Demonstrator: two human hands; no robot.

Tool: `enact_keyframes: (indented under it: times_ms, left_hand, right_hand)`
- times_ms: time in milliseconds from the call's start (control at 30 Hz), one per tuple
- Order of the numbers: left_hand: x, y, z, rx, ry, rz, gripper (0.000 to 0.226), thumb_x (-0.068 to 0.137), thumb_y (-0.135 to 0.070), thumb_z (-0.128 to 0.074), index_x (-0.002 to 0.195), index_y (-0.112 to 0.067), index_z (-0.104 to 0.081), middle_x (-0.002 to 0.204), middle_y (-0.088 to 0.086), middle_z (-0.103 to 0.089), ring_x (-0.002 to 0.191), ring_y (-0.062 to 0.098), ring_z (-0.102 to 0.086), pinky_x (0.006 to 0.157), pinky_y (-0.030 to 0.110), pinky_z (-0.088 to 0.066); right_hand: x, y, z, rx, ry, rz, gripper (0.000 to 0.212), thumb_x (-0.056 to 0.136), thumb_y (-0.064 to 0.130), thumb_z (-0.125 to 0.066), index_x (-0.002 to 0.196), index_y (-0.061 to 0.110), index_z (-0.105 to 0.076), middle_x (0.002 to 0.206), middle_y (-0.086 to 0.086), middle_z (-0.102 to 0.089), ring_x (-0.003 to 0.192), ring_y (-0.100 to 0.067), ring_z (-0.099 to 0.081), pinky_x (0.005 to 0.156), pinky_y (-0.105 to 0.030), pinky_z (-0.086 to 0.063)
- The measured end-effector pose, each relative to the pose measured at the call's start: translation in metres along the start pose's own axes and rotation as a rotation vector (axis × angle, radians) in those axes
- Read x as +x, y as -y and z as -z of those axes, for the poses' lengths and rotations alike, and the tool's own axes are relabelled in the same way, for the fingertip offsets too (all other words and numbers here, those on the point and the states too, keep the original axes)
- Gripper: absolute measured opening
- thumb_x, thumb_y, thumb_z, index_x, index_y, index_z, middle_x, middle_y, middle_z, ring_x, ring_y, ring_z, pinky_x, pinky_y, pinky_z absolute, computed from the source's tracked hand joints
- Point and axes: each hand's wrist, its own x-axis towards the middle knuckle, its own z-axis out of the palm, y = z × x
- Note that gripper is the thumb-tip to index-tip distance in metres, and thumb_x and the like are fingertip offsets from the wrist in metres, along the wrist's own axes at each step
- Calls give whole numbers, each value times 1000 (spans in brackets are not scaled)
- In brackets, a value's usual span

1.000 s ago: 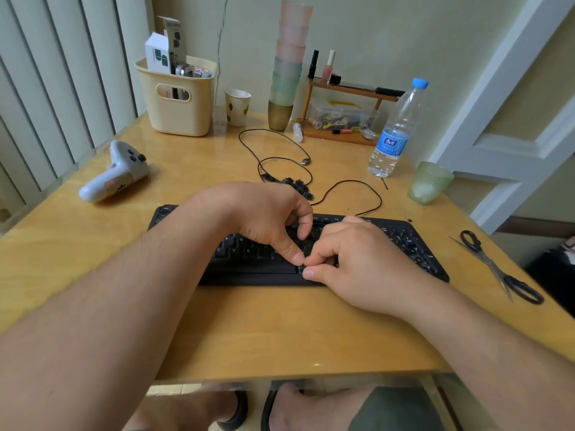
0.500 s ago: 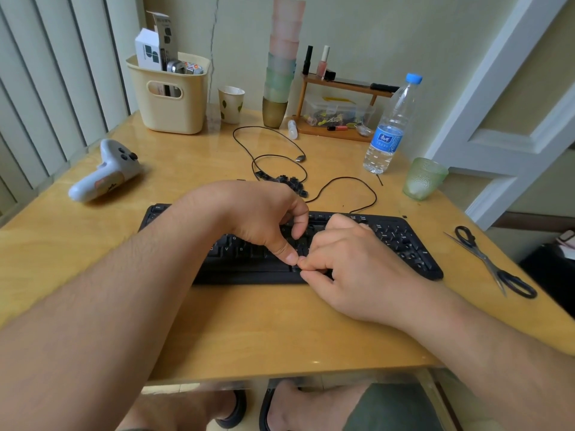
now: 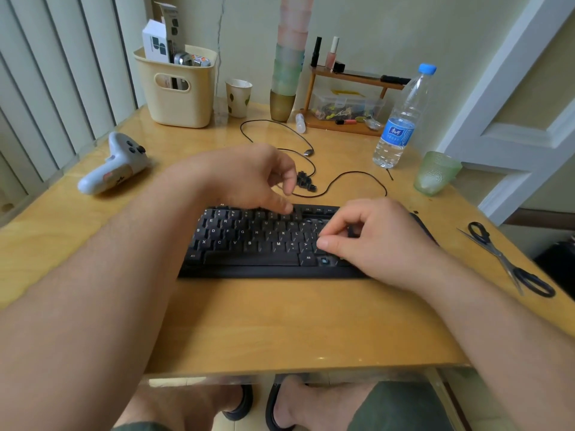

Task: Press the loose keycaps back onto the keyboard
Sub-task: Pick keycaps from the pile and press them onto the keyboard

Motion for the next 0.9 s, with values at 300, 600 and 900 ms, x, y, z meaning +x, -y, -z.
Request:
enact_keyframes:
  times_ms: [300, 600, 900]
  left_hand:
    - [5, 44, 12, 76, -67, 181, 10, 89, -43, -77, 96, -38, -71, 96, -13, -67, 91, 8, -62, 85, 34, -49]
    - [14, 44, -2, 99, -14, 183, 8, 92, -45, -73, 98, -40, -71, 99, -17, -65, 94, 5, -62, 88, 33, -50]
    - [18, 50, -5, 98, -26, 228, 11, 93, -48, -70, 100, -39, -71, 98, -18, -63, 94, 5, -59, 81, 31, -45]
  right_hand:
    - [31, 9, 2, -145, 312, -150, 38, 66, 46, -95, 64, 19, -67, 45, 14, -51, 41, -3, -42, 47, -23, -35]
    - [48, -9, 7, -17, 328, -168, 39, 68, 44, -94, 69, 16, -67, 48, 13, -48, 47, -5, -40, 55, -26, -36]
    - [115, -51, -5, -135, -10, -191, 6, 90, 30, -77, 95, 32, -76, 88, 12, -68, 83, -9, -63, 76, -29, -50]
